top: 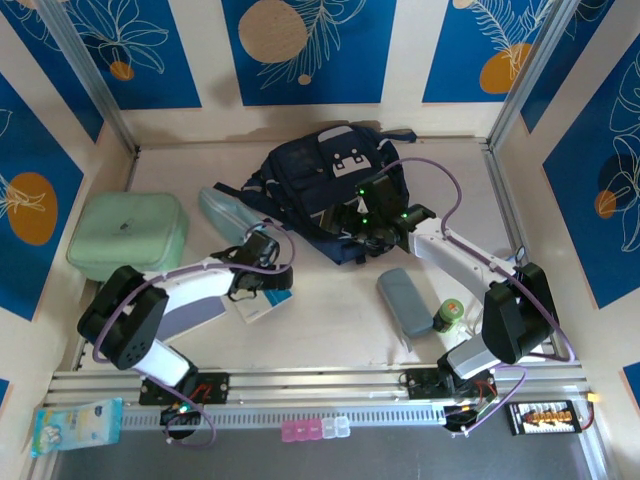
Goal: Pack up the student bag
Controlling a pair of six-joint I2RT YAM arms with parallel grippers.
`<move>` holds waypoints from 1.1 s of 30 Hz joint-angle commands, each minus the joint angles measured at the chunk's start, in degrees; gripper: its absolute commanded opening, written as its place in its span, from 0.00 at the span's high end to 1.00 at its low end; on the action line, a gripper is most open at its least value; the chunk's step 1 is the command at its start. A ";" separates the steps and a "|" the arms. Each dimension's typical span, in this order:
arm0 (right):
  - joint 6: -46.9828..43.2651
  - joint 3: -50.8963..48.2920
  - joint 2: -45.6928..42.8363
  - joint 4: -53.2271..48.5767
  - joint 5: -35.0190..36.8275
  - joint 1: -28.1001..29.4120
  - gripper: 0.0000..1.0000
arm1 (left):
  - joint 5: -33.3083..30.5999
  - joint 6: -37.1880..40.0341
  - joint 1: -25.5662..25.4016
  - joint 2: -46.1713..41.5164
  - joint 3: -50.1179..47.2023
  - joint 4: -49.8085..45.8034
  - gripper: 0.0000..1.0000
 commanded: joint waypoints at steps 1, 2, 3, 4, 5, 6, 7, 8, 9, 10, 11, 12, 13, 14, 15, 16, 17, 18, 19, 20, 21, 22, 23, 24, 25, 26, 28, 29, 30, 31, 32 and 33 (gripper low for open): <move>0.32 2.22 1.11 0.09 -0.01 0.08 0.14 | 9.58 -1.75 -2.42 2.67 -1.88 1.26 0.03; 0.46 2.21 1.10 0.09 0.07 0.05 0.14 | 10.98 -1.63 -2.89 3.13 -1.67 1.53 0.03; 0.61 2.24 1.24 0.02 0.20 -0.10 0.14 | 11.81 -1.46 -3.43 3.55 -1.29 1.49 0.04; 0.69 2.22 1.34 0.00 0.16 -0.28 0.14 | 12.69 -1.04 -4.18 3.89 -0.84 1.38 0.04; 0.86 2.24 1.46 -0.16 0.20 -0.53 0.14 | 13.54 -0.59 -4.94 4.07 -0.38 1.37 0.05; 1.05 2.18 1.54 -0.30 0.18 -0.70 0.15 | 14.31 -0.23 -5.48 4.22 0.04 1.24 0.05; 1.21 2.11 1.60 -0.39 0.08 -0.85 0.15 | 15.18 0.24 -6.00 4.14 0.54 1.08 0.05; 1.30 1.99 1.69 -0.35 -0.08 -1.09 0.15 | 16.27 0.72 -6.29 3.86 0.84 0.96 0.05; 1.29 1.95 1.77 -0.35 -0.23 -1.24 0.15 | 16.96 0.80 -6.33 3.39 1.12 0.83 0.05; 1.17 1.89 1.87 -0.35 -0.45 -1.35 0.15 | 16.98 0.80 -6.36 2.44 1.37 0.25 0.05; 0.84 1.98 2.11 -0.43 -0.85 -1.44 0.15 | 16.37 0.78 -6.24 1.27 1.76 -0.57 0.05; 0.60 2.13 2.40 -0.35 -1.17 -1.49 0.15 | 15.40 0.79 -6.15 0.04 2.11 -1.46 0.04; 0.19 2.35 2.80 -0.42 -1.70 -1.58 0.15 | 14.34 0.55 -5.75 -1.34 2.44 -2.59 0.03; -0.32 2.71 3.40 -0.45 -2.46 -1.40 0.16 | 13.37 0.08 -4.92 -2.75 2.68 -3.73 0.03; -0.83 3.11 4.08 -0.44 -3.20 -1.25 0.17 | 12.84 -0.38 -3.97 -3.87 2.74 -4.70 0.03; -1.54 3.76 4.69 -0.58 -3.97 -0.89 0.18 | 12.50 -1.21 -2.54 -5.17 2.63 -5.61 0.03; -2.08 4.36 5.49 -0.89 -4.42 -0.54 0.20 | 12.39 -1.73 -1.18 -6.31 2.50 -6.40 0.03; -2.76 5.21 6.35 -1.29 -4.87 0.06 0.21 | 12.39 -2.37 0.41 -7.61 2.06 -7.14 0.02; -3.44 6.06 7.22 -1.78 -5.26 0.75 0.23 | 12.55 -2.82 1.88 -8.83 1.59 -7.75 0.03; -4.08 6.80 8.06 -2.10 -5.61 1.43 0.25 | 12.90 -3.07 3.03 -9.90 1.11 -8.10 0.02; -4.86 7.43 8.98 -2.56 -5.84 2.30 0.27 | 13.18 -3.36 4.44 -10.94 0.37 -8.33 0.02; -5.52 8.11 9.90 -3.07 -5.83 3.20 0.30 | 13.35 -4.01 5.68 -11.75 -0.33 -8.82 0.03; -5.94 8.65 10.73 -3.60 -5.90 4.02 0.32 | 13.36 -4.60 6.71 -12.37 -0.73 -9.41 0.04; -6.44 9.16 11.78 -4.13 -6.03 4.89 0.35 | 13.26 -5.42 7.88 -12.77 -1.36 -10.02 0.05; -7.00 9.61 12.82 -4.54 -6.40 5.69 0.39 | 13.06 -6.26 8.95 -13.04 -1.95 -10.69 0.07; -7.48 10.11 13.97 -5.11 -6.75 6.35 0.42 | 13.07 -6.93 9.81 -13.17 -2.60 -11.00 0.08; -8.70 11.22 16.53 -6.44 -7.60 7.84 0.48 | 13.90 -7.74 11.18 -13.13 -3.86 -10.44 0.12; -9.46 11.86 17.86 -7.21 -7.84 8.48 0.50 | 14.32 -8.06 11.73 -13.08 -4.34 -10.11 0.13; -10.04 12.28 18.97 -7.81 -7.84 9.02 0.50 | 14.80 -8.36 12.09 -12.73 -4.57 -9.69 0.15; -10.76 12.68 20.12 -8.33 -7.84 9.73 0.51 | 15.45 -8.58 12.40 -12.33 -4.72 -9.36 0.16; -11.33 13.26 21.32 -8.99 -7.71 10.35 0.52 | 15.87 -8.77 12.58 -11.84 -4.72 -9.26 0.18; -11.73 13.72 22.25 -9.65 -7.46 10.81 0.53 | 15.92 -8.78 12.60 -11.35 -4.66 -9.31 0.20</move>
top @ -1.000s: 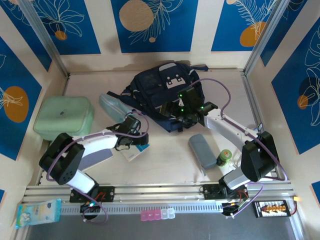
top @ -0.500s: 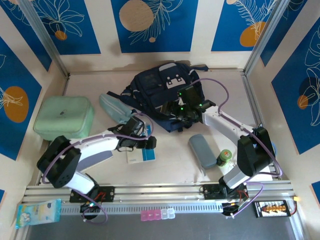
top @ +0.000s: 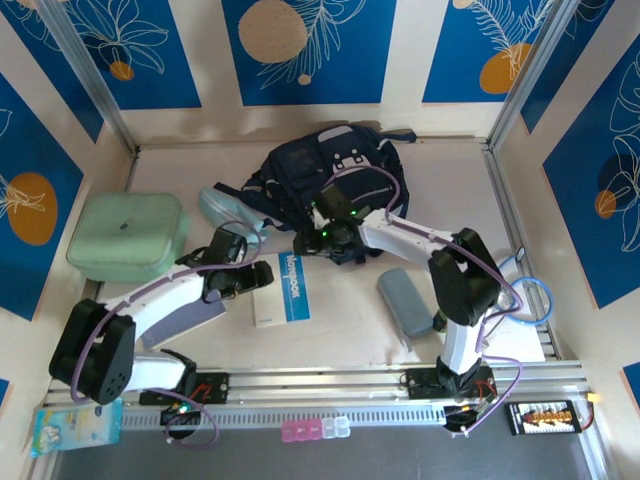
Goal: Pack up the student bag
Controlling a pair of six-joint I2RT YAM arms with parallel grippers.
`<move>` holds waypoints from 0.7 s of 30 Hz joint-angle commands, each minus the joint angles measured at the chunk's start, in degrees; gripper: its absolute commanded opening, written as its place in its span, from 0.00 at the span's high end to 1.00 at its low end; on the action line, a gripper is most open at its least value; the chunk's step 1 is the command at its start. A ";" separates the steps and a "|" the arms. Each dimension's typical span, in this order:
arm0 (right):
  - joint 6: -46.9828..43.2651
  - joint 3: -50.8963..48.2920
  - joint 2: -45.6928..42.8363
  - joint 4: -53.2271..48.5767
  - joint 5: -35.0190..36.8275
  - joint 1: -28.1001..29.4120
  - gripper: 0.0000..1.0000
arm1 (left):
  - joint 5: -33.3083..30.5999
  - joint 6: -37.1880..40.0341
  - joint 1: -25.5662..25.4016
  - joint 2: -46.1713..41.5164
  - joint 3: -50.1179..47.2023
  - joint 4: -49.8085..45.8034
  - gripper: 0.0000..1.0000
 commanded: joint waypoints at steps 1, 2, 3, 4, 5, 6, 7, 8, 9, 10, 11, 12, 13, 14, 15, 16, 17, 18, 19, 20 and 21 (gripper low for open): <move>-3.57 2.41 2.91 -4.91 -1.28 1.62 0.54 | 2.10 -1.49 0.75 1.30 -0.26 -0.78 0.21; -3.94 2.96 3.82 -5.57 -0.93 2.06 0.55 | 2.01 -1.46 0.78 1.77 -0.29 -0.73 0.23; -4.17 3.39 4.52 -6.08 -0.41 2.46 0.56 | 1.90 -1.59 0.82 1.98 -0.36 -0.80 0.24; -4.38 3.88 5.33 -6.77 -0.17 2.84 0.60 | 1.94 -1.74 0.82 2.35 -0.45 -0.64 0.25; -4.49 4.23 5.91 -7.12 -0.37 3.18 0.63 | 2.19 -1.77 0.83 2.84 -0.46 -0.22 0.25; -4.42 4.45 6.36 -7.32 -0.51 3.36 0.65 | 2.41 -1.96 0.77 3.23 -0.61 0.04 0.27; -4.34 4.50 6.85 -7.33 -0.64 3.56 0.69 | 2.50 -2.09 0.82 3.53 -0.58 0.33 0.29; -4.31 4.62 7.19 -7.17 -0.92 3.74 0.70 | 2.67 -2.25 0.78 3.93 -0.63 0.47 0.30; -4.32 4.74 7.52 -7.15 -1.14 3.83 0.72 | 2.81 -2.25 0.78 4.25 -0.60 0.59 0.31; -4.31 4.96 7.92 -7.29 -1.04 3.96 0.72 | 2.95 -2.21 0.75 4.46 -0.62 0.81 0.33; -4.31 5.20 8.32 -7.47 -1.04 4.01 0.72 | 3.16 -2.33 0.82 4.78 -0.62 1.01 0.35; -4.30 5.45 8.64 -7.73 -0.96 4.01 0.73 | 3.26 -2.34 0.78 4.97 -0.63 1.12 0.36; -4.32 5.64 9.13 -7.92 -0.95 4.06 0.73 | 3.54 -2.42 0.77 5.13 -0.68 1.30 0.38; -4.36 5.85 9.47 -8.12 -0.86 4.00 0.73 | 3.76 -2.43 0.79 5.38 -0.70 1.47 0.39; -4.38 5.89 9.71 -8.20 -0.73 4.01 0.73 | 3.94 -2.51 0.79 5.46 -0.84 1.70 0.40; -4.40 5.85 9.97 -8.29 -0.69 3.96 0.73 | 3.92 -2.55 0.79 5.45 -0.97 1.76 0.42; -4.49 5.86 10.24 -8.29 -0.65 4.01 0.73 | 3.92 -2.60 0.82 5.44 -1.13 1.83 0.43; -4.50 5.84 10.43 -8.45 -0.69 4.00 0.73 | 3.92 -2.70 0.79 5.29 -1.22 1.84 0.44; -4.43 5.91 10.77 -8.55 -0.85 4.03 0.73 | 3.92 -2.68 0.82 5.19 -1.32 1.92 0.45; -4.66 6.15 11.15 -8.71 -1.31 4.02 0.72 | 4.01 -2.77 0.82 5.12 -1.42 1.94 0.45; -4.71 6.40 11.46 -8.90 -1.71 4.01 0.72 | 4.01 -2.78 0.81 5.15 -1.47 1.92 0.46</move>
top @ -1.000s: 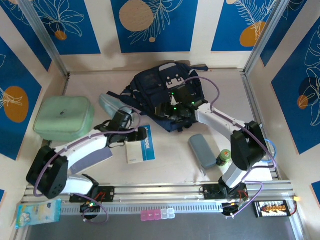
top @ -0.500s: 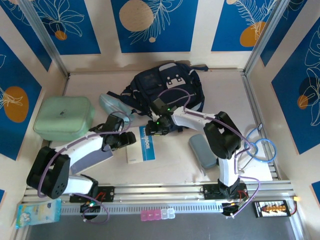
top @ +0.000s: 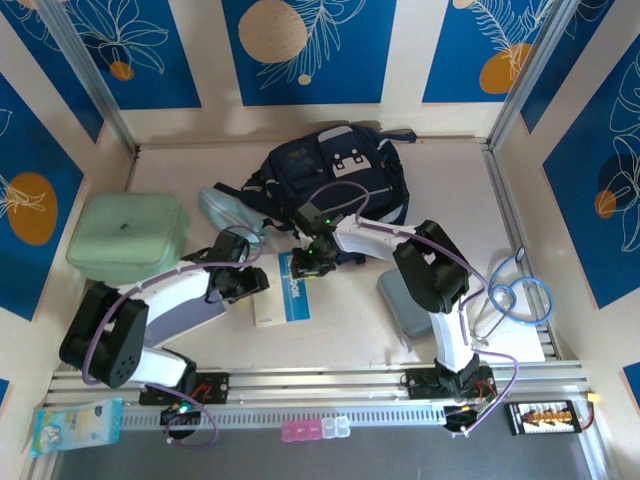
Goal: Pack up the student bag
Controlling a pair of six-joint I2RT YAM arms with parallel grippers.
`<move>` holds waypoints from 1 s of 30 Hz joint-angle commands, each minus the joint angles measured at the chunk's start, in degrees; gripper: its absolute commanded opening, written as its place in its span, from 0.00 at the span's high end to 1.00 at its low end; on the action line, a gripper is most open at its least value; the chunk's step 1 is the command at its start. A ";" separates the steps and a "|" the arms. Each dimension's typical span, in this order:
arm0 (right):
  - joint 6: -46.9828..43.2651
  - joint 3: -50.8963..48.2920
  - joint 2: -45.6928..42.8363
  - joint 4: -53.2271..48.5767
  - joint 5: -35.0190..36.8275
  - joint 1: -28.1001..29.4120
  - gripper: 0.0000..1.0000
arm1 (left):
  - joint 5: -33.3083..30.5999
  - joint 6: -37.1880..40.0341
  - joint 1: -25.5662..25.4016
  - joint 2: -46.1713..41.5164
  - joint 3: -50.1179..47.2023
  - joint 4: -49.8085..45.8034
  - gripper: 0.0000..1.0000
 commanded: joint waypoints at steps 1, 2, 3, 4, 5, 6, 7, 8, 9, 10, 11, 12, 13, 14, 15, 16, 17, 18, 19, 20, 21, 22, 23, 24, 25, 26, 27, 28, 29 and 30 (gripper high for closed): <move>-1.04 1.91 1.89 -2.38 -2.34 0.29 0.72 | 2.02 -0.60 0.32 0.28 -1.02 0.98 0.47; -1.06 1.95 2.18 -2.47 -2.49 0.25 0.72 | 2.09 -0.54 0.36 0.38 -0.96 0.94 0.47; -1.02 1.97 2.37 -2.60 -2.49 0.29 0.72 | 2.18 -0.56 0.37 0.48 -0.94 1.05 0.48; -1.00 2.00 2.63 -2.70 -2.27 0.29 0.72 | 2.41 -0.59 0.34 0.59 -1.02 1.20 0.49; -0.97 2.09 2.93 -2.92 -2.00 0.29 0.72 | 2.67 -0.69 0.33 0.65 -1.02 1.45 0.50; -0.92 2.17 3.16 -3.23 -1.67 0.29 0.72 | 2.80 -0.70 0.39 0.67 -0.92 1.58 0.51; -0.84 2.14 3.47 -3.51 -1.30 0.22 0.72 | 3.05 -0.78 0.39 0.77 -0.91 1.77 0.53; -0.74 2.14 3.73 -3.75 -0.98 0.20 0.72 | 3.20 -0.74 0.34 0.78 -0.84 1.82 0.55; -0.69 2.17 4.02 -3.95 -0.74 0.20 0.72 | 3.32 -0.79 0.36 0.83 -0.75 1.76 0.56; -0.56 2.12 4.31 -4.14 -0.52 0.12 0.72 | 3.36 -0.70 0.41 0.87 -0.76 1.80 0.58; -0.50 2.00 4.53 -4.32 -0.25 0.06 0.72 | 3.27 -0.65 0.37 0.87 -0.76 1.58 0.59; -0.37 1.91 4.77 -4.53 -0.08 -0.02 0.72 | 3.12 -0.77 0.32 0.87 -0.82 1.58 0.59; -0.16 1.87 4.96 -4.83 0.26 -0.07 0.72 | 3.03 -0.76 0.39 0.80 -0.85 1.46 0.59; -0.06 1.85 5.11 -4.93 0.49 -0.20 0.72 | 2.94 -0.72 0.35 0.80 -0.93 1.29 0.60; 0.03 1.73 5.17 -4.94 0.66 -0.23 0.72 | 2.90 -0.76 0.37 0.75 -0.91 1.20 0.60; 0.11 1.57 5.15 -5.07 0.75 -0.37 0.72 | 2.78 -0.86 0.38 0.64 -1.02 1.20 0.60; 0.12 1.49 5.18 -5.03 0.85 -0.48 0.72 | 2.60 -0.85 0.34 0.65 -1.02 1.14 0.60; 0.17 1.38 5.15 -4.95 0.93 -0.59 0.72 | 2.34 -0.91 0.38 0.78 -0.98 0.89 0.59; 0.17 1.34 5.20 -4.94 0.99 -0.66 0.72 | 2.19 -0.87 0.39 0.91 -0.97 0.83 0.58; 0.21 1.31 5.24 -4.94 1.03 -0.67 0.72 | 2.27 -0.90 0.38 1.09 -1.02 0.80 0.56; 0.19 1.28 5.24 -4.93 1.03 -0.76 0.72 | 2.41 -0.89 0.32 1.21 -1.02 0.85 0.55; 0.21 1.29 5.32 -4.91 1.04 -0.72 0.72 | 2.73 -0.94 0.33 1.39 -1.02 1.02 0.55; 0.21 1.26 5.33 -5.01 1.09 -0.80 0.72 | 3.16 -0.97 0.35 1.45 -1.02 1.19 0.55; 0.21 1.27 5.33 -5.02 1.04 -0.85 0.72 | 3.59 -0.97 0.38 1.35 -0.89 1.38 0.55; 0.17 1.25 5.42 -4.98 1.03 -0.84 0.72 | 4.08 -1.03 0.32 1.15 -0.60 1.53 0.55; 0.25 1.21 5.50 -4.95 0.95 -0.85 0.72 | 4.55 -0.93 0.33 0.84 -0.18 1.50 0.56; 0.31 1.17 5.59 -4.94 0.94 -0.85 0.72 | 5.24 -0.76 0.36 0.50 0.30 1.55 0.57; 0.30 1.24 5.68 -4.94 0.94 -0.80 0.72 | 5.92 -0.62 0.39 0.00 0.89 1.45 0.57; 0.38 1.26 5.86 -5.03 0.96 -0.81 0.72 | 6.71 -0.54 0.38 -0.55 1.53 1.30 0.58; 0.39 1.28 5.92 -5.08 0.94 -0.84 0.72 | 7.80 -0.37 0.36 -1.12 1.86 1.59 0.59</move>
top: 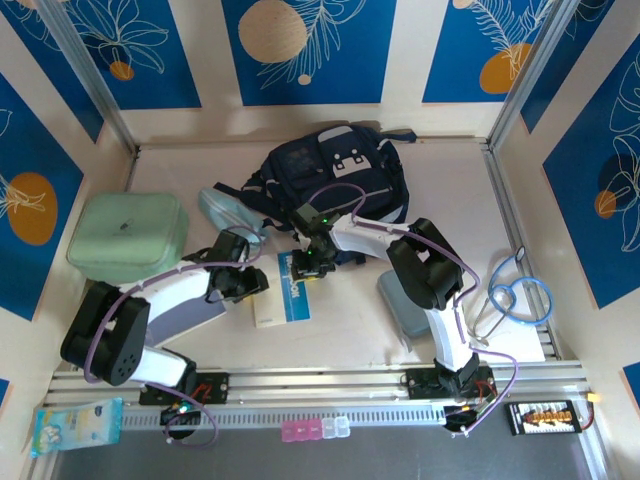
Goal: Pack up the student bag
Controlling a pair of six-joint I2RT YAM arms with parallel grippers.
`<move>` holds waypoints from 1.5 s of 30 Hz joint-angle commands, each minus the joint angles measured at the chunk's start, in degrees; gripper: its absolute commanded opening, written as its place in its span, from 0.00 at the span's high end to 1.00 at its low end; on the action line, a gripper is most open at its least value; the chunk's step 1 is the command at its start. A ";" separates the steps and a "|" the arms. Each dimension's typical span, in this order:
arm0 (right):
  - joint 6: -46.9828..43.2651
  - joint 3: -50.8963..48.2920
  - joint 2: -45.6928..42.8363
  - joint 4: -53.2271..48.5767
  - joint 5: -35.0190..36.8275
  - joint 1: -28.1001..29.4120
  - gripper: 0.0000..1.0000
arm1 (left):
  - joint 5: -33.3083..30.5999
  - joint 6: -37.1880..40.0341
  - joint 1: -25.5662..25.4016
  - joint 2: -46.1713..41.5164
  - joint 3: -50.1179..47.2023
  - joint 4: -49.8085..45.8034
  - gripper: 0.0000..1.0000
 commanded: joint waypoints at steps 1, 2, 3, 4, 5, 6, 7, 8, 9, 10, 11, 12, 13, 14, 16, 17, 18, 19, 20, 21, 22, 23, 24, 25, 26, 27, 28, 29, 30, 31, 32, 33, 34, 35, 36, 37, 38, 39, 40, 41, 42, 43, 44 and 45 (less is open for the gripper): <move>0.54 -0.41 3.17 -3.26 1.18 -0.39 0.72 | 6.12 0.24 0.26 -2.16 2.39 0.61 0.59; 0.57 -0.39 3.31 -3.34 1.44 -0.34 0.72 | 7.55 0.20 0.28 -2.78 2.58 0.91 0.60; 0.67 -0.35 3.29 -3.34 1.60 -0.38 0.72 | 9.14 0.03 0.30 -3.37 2.65 1.45 0.60; 0.75 -0.36 3.34 -3.43 1.86 -0.39 0.72 | 10.69 -0.14 0.27 -3.91 2.58 1.77 0.60; 0.73 -0.32 3.37 -3.52 2.19 -0.37 0.72 | 11.54 -0.39 0.28 -4.74 2.50 1.93 0.61; 0.81 -0.27 3.34 -3.61 2.34 -0.27 0.72 | 12.26 -0.62 0.25 -5.48 2.26 2.19 0.61; 0.89 -0.27 3.47 -3.70 2.49 -0.40 0.72 | 12.79 -0.73 0.21 -6.36 2.06 2.43 0.61; 0.89 -0.25 3.45 -3.78 2.72 -0.42 0.72 | 13.33 -0.87 0.26 -7.15 1.89 2.78 0.62; 0.94 -0.26 3.49 -3.87 2.88 -0.37 0.72 | 13.45 -1.11 0.27 -7.80 1.77 2.95 0.62; 0.98 -0.31 3.52 -4.03 3.08 -0.30 0.72 | 13.50 -1.29 0.26 -8.39 1.58 3.21 0.62; 0.98 -0.28 3.53 -4.11 3.27 -0.35 0.72 | 13.50 -1.49 0.26 -8.53 1.31 3.81 0.62; 1.06 -0.27 3.61 -4.18 3.45 -0.31 0.72 | 13.45 -1.73 0.27 -8.57 1.10 4.27 0.63; 1.07 -0.20 3.71 -4.43 3.79 -0.22 0.72 | 13.60 -2.20 0.25 -8.44 0.77 4.87 0.64; 1.20 -0.03 3.90 -4.72 4.14 -0.30 0.72 | 13.81 -2.78 0.27 -8.06 0.44 5.78 0.64; 1.20 -0.01 4.03 -5.10 4.59 -0.28 0.72 | 13.45 -3.66 0.29 -7.45 -0.29 6.81 0.66; 1.20 -0.10 3.92 -5.19 4.81 -0.35 0.73 | 13.02 -3.89 0.23 -6.94 -0.49 6.93 0.67; 1.17 -0.12 3.92 -5.17 4.87 -0.30 0.72 | 12.72 -4.02 0.21 -6.47 -0.57 6.73 0.68; 1.24 -0.24 3.92 -5.20 4.94 -0.33 0.73 | 12.38 -4.24 0.25 -5.87 -0.44 6.25 0.68; 1.24 -0.21 3.91 -5.14 5.04 -0.30 0.73 | 11.92 -4.45 0.28 -5.32 -0.34 5.58 0.69; 1.33 -0.26 3.87 -5.23 5.05 -0.31 0.72 | 11.36 -4.66 0.28 -4.91 -0.26 4.84 0.69; 1.41 -0.24 3.87 -5.28 5.05 -0.33 0.73 | 10.54 -5.05 0.22 -4.61 -0.19 3.85 0.69; 1.42 -0.21 3.89 -5.24 5.17 -0.32 0.73 | 9.60 -5.42 0.22 -4.53 -0.18 2.87 0.69; 1.42 -0.25 3.88 -5.28 5.17 -0.30 0.73 | 8.77 -6.05 0.28 -4.36 -0.31 2.38 0.68; 1.42 -0.24 4.00 -5.28 5.28 -0.30 0.73 | 8.33 -6.93 0.31 -4.50 -0.64 2.37 0.68; 1.42 -0.12 4.04 -5.27 5.35 -0.30 0.73 | 8.11 -7.81 0.26 -4.48 -0.97 2.72 0.68; 1.35 0.03 4.14 -5.36 5.39 -0.32 0.73 | 7.97 -9.10 0.27 -4.57 -1.43 3.08 0.68; 1.37 0.09 4.23 -5.41 5.52 -0.25 0.73 | 7.71 -10.41 0.24 -4.59 -1.81 3.31 0.68; 1.33 0.17 4.30 -5.53 5.63 -0.30 0.73 | 7.32 -11.27 0.25 -4.69 -2.14 3.27 0.68; 1.35 0.19 4.37 -5.69 5.78 -0.33 0.73 | 6.91 -12.16 0.26 -4.71 -2.56 3.33 0.68; 1.25 0.31 4.40 -5.72 6.04 -0.26 0.73 | 6.43 -12.80 0.23 -4.68 -2.94 3.27 0.68; 1.19 0.31 4.40 -5.80 6.34 -0.22 0.73 | 6.21 -13.40 0.26 -4.54 -3.17 3.34 0.68; 1.10 0.44 4.50 -6.00 6.82 -0.17 0.73 | 6.04 -13.78 0.28 -4.21 -3.39 3.38 0.69; 0.99 0.65 4.59 -6.25 7.42 -0.11 0.74 | 6.01 -14.03 0.28 -3.89 -3.46 3.44 0.69; 0.98 0.77 4.66 -6.50 7.99 0.02 0.75 | 6.02 -14.12 0.25 -3.71 -3.59 3.60 0.69; 0.98 0.78 4.79 -6.80 8.55 0.11 0.76 | 6.10 -14.30 0.23 -3.49 -3.66 3.67 0.70; 0.89 0.87 4.90 -7.14 9.20 0.20 0.78 | 6.10 -14.48 0.27 -3.22 -3.71 3.71 0.71; 0.84 0.94 5.03 -7.34 9.66 0.30 0.78 | 6.11 -14.44 0.27 -3.09 -3.66 3.90 0.71; 0.72 1.02 5.06 -7.54 10.09 0.31 0.79 | 6.29 -14.34 0.27 -2.94 -3.60 3.96 0.72; 0.72 1.03 5.18 -7.64 10.30 0.38 0.79 | 6.36 -14.10 0.21 -2.86 -3.57 4.04 0.73; 0.67 1.00 5.23 -7.68 10.32 0.38 0.79 | 6.36 -13.87 0.28 -2.69 -3.42 4.12 0.73; 0.70 0.95 5.25 -7.63 10.31 0.38 0.79 | 6.28 -13.61 0.28 -2.53 -3.33 3.98 0.75; 0.76 0.92 5.20 -7.60 10.32 0.40 0.79 | 6.25 -13.35 0.27 -2.50 -3.18 3.97 0.76; 0.81 0.90 5.22 -7.57 10.32 0.40 0.79 | 6.31 -13.21 0.28 -2.46 -3.18 4.09 0.79; 0.89 0.98 5.06 -7.50 10.25 0.41 0.79 | 6.29 -12.96 0.27 -2.56 -3.06 4.06 0.82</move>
